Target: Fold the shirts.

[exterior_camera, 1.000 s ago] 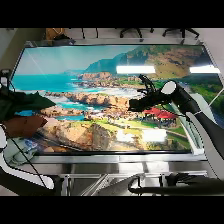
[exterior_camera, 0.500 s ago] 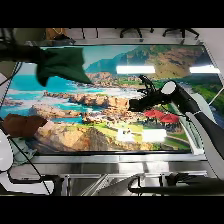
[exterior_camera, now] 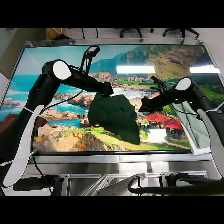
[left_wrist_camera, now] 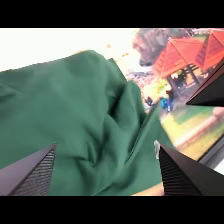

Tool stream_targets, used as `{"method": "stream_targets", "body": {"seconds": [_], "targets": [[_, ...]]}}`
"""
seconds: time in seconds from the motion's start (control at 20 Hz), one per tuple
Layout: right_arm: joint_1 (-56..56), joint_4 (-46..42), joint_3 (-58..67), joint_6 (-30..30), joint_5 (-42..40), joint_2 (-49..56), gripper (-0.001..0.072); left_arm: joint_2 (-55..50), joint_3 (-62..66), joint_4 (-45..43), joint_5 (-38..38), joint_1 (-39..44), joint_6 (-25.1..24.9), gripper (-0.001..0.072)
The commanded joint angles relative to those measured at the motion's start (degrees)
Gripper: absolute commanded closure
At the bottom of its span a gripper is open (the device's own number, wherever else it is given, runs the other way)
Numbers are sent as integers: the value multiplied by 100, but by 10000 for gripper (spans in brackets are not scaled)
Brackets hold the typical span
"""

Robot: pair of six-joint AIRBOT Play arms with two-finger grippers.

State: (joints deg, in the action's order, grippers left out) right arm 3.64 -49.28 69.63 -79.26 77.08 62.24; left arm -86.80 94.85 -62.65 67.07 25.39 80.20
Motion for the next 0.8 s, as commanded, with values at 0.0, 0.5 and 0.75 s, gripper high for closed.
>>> {"method": "stream_targets", "body": {"seconds": [0.0, 0.5, 0.75], "targets": [[-675, 555, 107, 389, 785, -162, 689, 13, 227, 26, 402, -164, 544, 18], [-946, 664, -175, 994, 1086, 33, 276, 1307, -3023, -57, 708, -1123, 658, 18], [-927, -138, -896, 1056, 730, 160, 275, 1410, -5040, 863, -1338, -1119, -39, 18]]}}
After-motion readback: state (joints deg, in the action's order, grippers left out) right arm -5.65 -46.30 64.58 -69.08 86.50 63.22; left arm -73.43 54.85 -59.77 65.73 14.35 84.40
